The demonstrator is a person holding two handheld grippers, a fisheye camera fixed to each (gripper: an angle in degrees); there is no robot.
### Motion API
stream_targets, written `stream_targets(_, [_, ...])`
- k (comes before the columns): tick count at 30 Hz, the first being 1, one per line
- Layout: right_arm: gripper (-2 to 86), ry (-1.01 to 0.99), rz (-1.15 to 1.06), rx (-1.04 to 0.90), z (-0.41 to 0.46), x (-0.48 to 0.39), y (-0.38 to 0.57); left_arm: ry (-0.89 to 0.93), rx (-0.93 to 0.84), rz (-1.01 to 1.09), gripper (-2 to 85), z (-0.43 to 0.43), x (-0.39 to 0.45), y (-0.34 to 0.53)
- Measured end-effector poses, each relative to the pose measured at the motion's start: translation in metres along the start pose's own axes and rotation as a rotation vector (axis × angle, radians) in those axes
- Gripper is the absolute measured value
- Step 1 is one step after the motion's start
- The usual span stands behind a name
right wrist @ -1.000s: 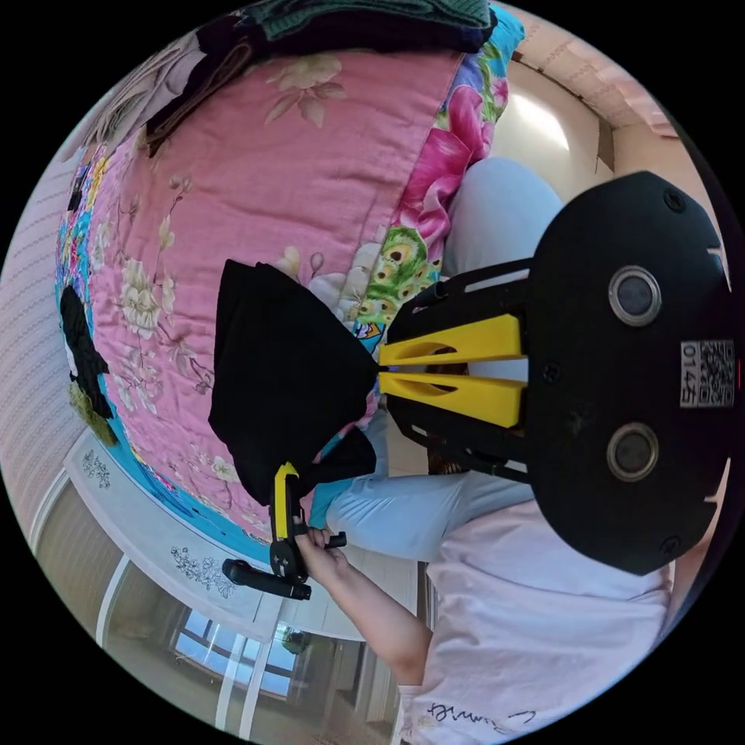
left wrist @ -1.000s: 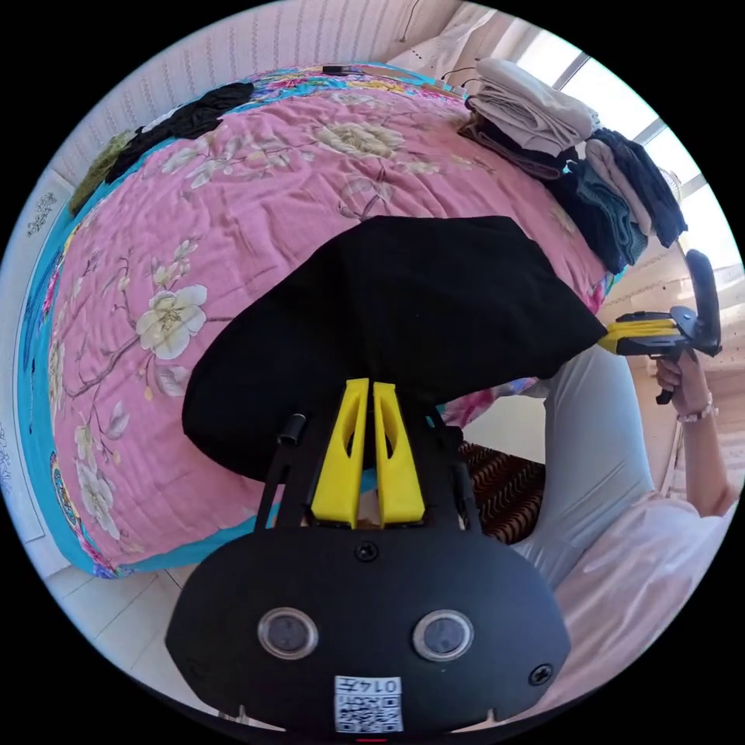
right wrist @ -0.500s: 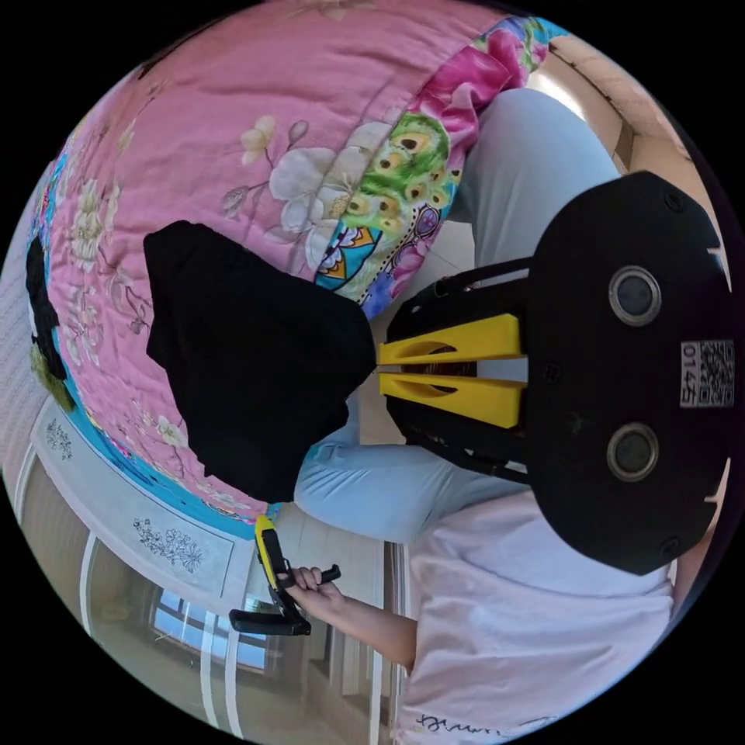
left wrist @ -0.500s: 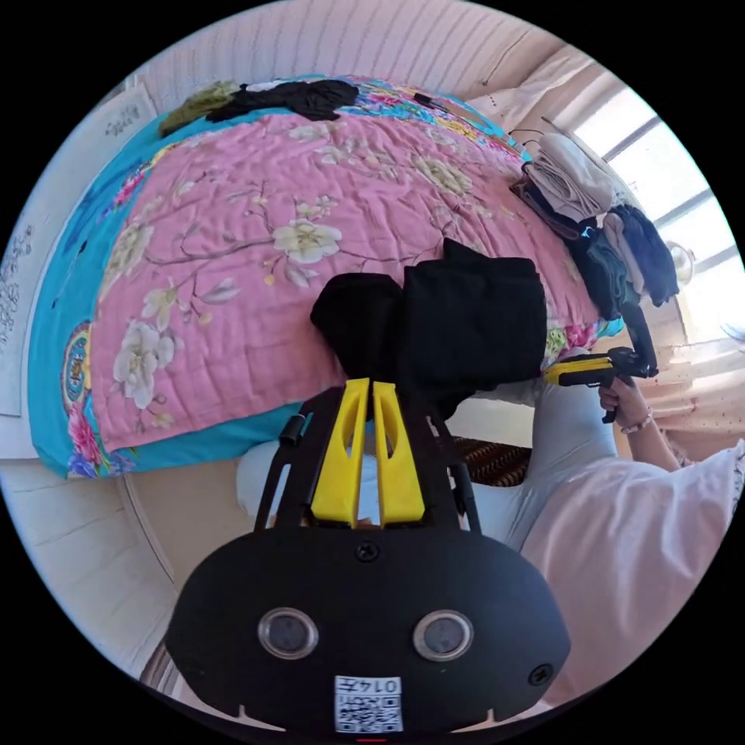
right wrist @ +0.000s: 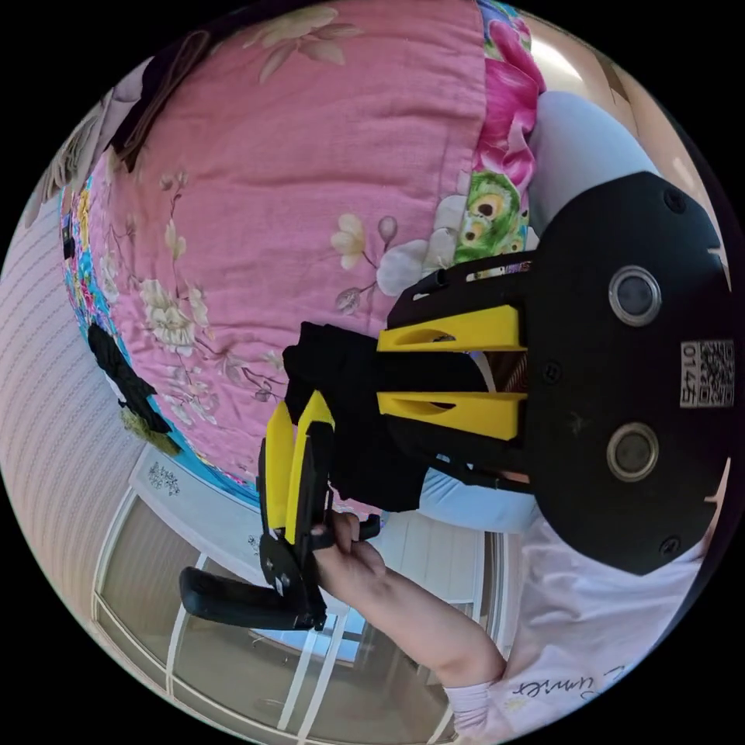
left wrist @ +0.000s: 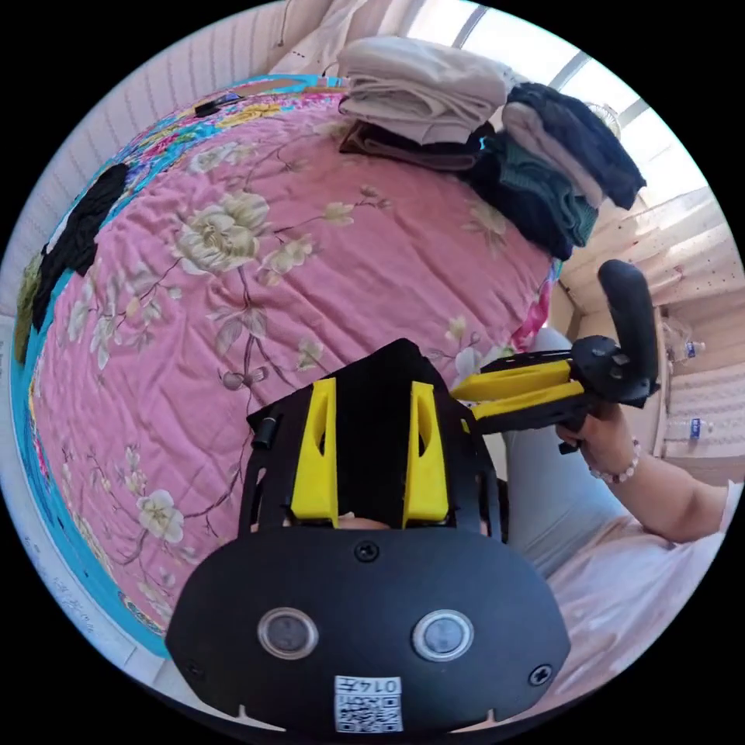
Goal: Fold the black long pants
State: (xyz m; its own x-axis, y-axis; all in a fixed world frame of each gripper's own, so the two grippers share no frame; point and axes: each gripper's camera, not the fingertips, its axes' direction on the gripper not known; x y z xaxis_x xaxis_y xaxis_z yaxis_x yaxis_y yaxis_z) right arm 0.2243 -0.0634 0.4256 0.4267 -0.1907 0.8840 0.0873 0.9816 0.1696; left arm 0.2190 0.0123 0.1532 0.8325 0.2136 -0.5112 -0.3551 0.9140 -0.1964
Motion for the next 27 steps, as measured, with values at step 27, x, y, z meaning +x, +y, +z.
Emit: stream_targets(27, [1.3,0.043,0.079,-0.041,-0.037,-0.025,0.052,0.281,0.220,-0.644,-0.4,-0.033,-0.080,0.257])
